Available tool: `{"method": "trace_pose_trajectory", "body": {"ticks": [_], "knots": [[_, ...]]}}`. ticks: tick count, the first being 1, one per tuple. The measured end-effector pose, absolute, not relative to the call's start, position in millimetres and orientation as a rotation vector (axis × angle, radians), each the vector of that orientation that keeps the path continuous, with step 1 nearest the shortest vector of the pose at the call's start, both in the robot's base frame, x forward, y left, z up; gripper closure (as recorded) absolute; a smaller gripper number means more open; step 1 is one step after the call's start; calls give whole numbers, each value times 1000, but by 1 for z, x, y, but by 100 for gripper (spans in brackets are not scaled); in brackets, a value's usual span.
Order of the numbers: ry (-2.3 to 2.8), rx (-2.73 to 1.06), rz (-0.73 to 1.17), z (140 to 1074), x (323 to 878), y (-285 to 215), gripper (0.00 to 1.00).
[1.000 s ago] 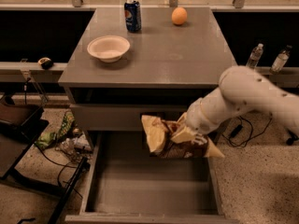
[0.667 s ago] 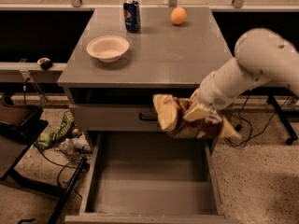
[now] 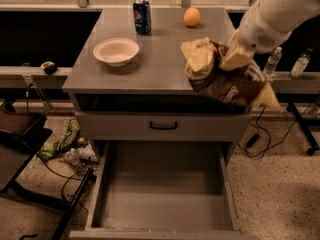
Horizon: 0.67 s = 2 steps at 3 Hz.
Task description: Pick brown chip bag from middle drawer and place on counter
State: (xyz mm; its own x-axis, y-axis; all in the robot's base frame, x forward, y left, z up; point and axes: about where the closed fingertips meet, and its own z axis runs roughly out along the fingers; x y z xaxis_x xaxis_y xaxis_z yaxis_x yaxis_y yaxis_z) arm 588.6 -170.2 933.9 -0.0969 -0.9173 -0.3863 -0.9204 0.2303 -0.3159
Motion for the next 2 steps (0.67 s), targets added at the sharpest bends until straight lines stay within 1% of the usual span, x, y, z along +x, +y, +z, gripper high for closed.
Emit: {"method": "trace_pose_trajectory", "body": {"ticks": [1, 2], "knots": [[2004, -1607, -147, 985, 613, -185, 100], [1994, -1548, -274, 990, 651, -184, 100]]}}
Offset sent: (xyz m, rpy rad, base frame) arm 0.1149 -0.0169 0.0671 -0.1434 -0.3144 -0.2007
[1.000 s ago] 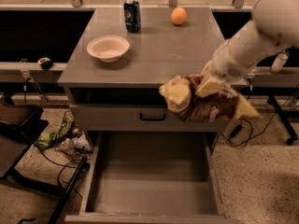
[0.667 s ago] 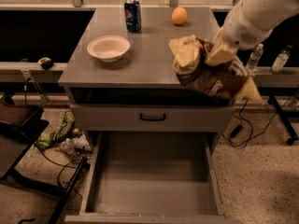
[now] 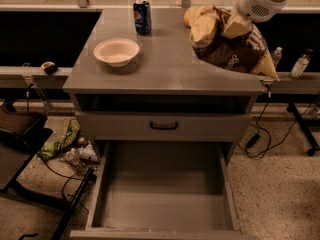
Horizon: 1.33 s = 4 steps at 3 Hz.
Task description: Pick brown chip bag from middle drawer and place on counter
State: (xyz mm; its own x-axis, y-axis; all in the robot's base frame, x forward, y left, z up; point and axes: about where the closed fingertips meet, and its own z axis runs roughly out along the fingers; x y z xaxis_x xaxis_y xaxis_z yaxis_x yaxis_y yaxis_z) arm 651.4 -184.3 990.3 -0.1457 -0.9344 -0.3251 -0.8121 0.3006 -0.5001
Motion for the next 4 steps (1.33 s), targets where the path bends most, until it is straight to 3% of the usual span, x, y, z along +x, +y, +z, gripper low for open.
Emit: {"method": "trace_pose_trajectory", "body": {"ticks": [1, 2, 4], "knots": [[1951, -1526, -384, 973, 694, -157, 100], [1931, -1514, -430, 972, 704, -156, 84], [1931, -1514, -430, 972, 704, -156, 38]]}}
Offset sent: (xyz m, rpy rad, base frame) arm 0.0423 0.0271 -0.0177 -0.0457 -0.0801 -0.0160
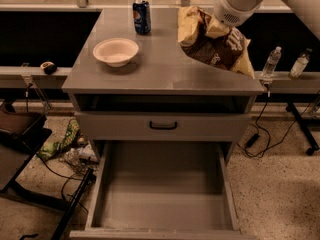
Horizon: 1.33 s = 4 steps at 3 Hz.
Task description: Pick brown chip bag from middle drawer and place on counter
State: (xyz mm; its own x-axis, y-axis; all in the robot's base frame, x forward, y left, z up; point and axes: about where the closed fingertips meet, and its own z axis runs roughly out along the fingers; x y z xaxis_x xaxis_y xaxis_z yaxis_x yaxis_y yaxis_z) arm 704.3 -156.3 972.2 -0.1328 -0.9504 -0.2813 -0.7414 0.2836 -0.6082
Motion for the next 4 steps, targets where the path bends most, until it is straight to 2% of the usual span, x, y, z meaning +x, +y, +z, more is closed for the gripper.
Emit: {"method": "trace_pose_trajectory", "body": {"ticks": [1, 2, 3, 4], "knots": [[1931, -1514, -430, 972, 704, -156, 16], [1931, -1514, -430, 972, 704, -156, 0], [1927, -1514, -432, 974, 705, -155, 0], [1844, -1434, -453, 1022, 695, -158, 0]]}}
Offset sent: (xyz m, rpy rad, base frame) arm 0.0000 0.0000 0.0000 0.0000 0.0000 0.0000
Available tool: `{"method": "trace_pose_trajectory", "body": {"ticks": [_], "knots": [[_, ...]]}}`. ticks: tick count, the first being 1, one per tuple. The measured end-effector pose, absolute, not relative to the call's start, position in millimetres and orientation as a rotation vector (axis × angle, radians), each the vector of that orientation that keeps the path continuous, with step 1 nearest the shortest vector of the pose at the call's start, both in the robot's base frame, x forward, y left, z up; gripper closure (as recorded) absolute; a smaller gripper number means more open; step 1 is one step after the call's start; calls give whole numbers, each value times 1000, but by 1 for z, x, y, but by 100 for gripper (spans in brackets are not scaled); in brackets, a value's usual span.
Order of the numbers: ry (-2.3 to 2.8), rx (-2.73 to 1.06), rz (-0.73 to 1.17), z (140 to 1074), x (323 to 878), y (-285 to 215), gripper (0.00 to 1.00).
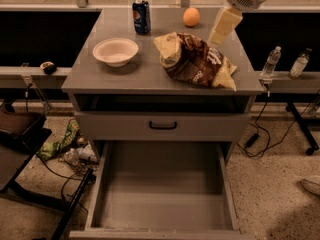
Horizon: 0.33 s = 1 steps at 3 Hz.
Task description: Pick brown chip bag from middle drawer and place on counter
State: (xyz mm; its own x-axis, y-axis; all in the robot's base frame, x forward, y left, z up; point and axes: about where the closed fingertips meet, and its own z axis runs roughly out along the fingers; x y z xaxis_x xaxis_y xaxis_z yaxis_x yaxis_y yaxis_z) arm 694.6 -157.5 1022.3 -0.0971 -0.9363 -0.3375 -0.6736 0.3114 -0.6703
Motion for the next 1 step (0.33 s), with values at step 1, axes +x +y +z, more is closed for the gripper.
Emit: {"method": "trace_pose_trajectory", "body": {"ticks": [1], "knots": [[1740, -1255, -411, 1092, 641, -151, 0]]}}
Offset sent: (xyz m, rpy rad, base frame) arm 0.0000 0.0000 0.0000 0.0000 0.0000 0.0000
